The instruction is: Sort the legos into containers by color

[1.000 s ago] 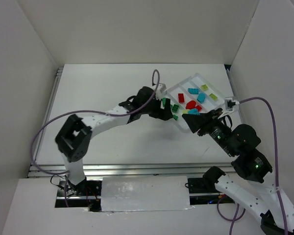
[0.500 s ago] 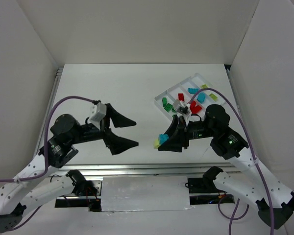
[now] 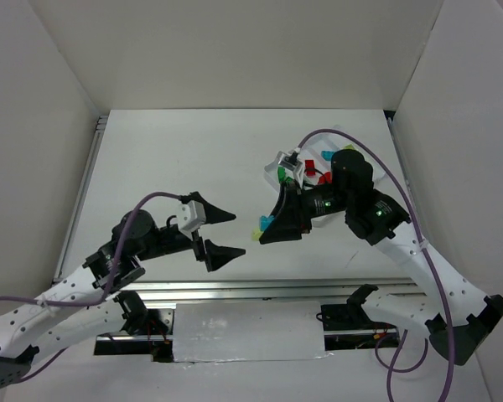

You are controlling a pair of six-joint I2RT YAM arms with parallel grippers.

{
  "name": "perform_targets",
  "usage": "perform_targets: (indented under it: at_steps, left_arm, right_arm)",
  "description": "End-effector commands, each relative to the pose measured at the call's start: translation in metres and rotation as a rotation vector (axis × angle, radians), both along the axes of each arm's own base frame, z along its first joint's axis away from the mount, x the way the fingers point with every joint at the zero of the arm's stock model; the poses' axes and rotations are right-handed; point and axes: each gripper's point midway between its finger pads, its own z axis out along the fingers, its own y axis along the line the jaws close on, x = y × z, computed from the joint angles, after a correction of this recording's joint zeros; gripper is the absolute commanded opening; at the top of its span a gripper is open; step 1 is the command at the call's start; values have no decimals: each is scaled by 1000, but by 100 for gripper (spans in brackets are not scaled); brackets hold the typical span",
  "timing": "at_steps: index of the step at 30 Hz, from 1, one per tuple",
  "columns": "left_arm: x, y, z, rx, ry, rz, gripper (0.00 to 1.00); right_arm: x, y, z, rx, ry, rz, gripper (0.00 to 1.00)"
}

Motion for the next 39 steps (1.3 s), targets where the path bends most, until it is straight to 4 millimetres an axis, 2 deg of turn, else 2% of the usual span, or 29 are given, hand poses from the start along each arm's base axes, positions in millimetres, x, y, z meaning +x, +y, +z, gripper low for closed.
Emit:
perform_targets:
  at_steps: [1,7,11,14,17,20,23,25,27,31,32,35,39]
  left_arm:
    - [25,-2,34,-31,-297,120,100]
    - [24,-18,50,-15,-413,125,100]
    - [4,-29,50,-45,-390,34,100]
    - [-9,-33,57,-102,-333,-28,99]
    - [-25,-40,60,-129,-240,-118,99]
    - [-44,-42,73,-207,-83,-213,100]
    - [-52,-40,85,-274,76,-234,100]
    - [-49,-35,93,-308,150,-203,98]
    - [-50,-31,97,-326,238,-191,95]
    - [-47,-29,102,-336,378,-155,93]
    - [-48,-30,102,-318,399,-153,89]
    - [-39,-39,90,-256,454,-116,84]
    - [-34,-47,78,-227,456,-107,82]
  right_arm:
    - [1,3,-6,-51,181,-16,0]
    - [-1,0,-27,-125,272,-40,0]
    - [12,0,-33,-106,228,-154,0]
    - [10,0,-28,-47,180,-147,0]
    - [1,-5,-16,28,26,-92,2]
    - [0,-14,-13,105,-210,-123,0]
    - [-1,-24,-11,199,-404,-192,0]
    - [-2,-31,-6,253,-495,-236,0]
    - [-3,-31,-11,275,-545,-229,0]
    - [-5,-25,-10,272,-546,-166,0]
    - [-4,-24,-9,272,-531,-168,0]
    - [-3,-21,-1,300,-525,-157,0]
    - [-2,-20,9,328,-525,-164,0]
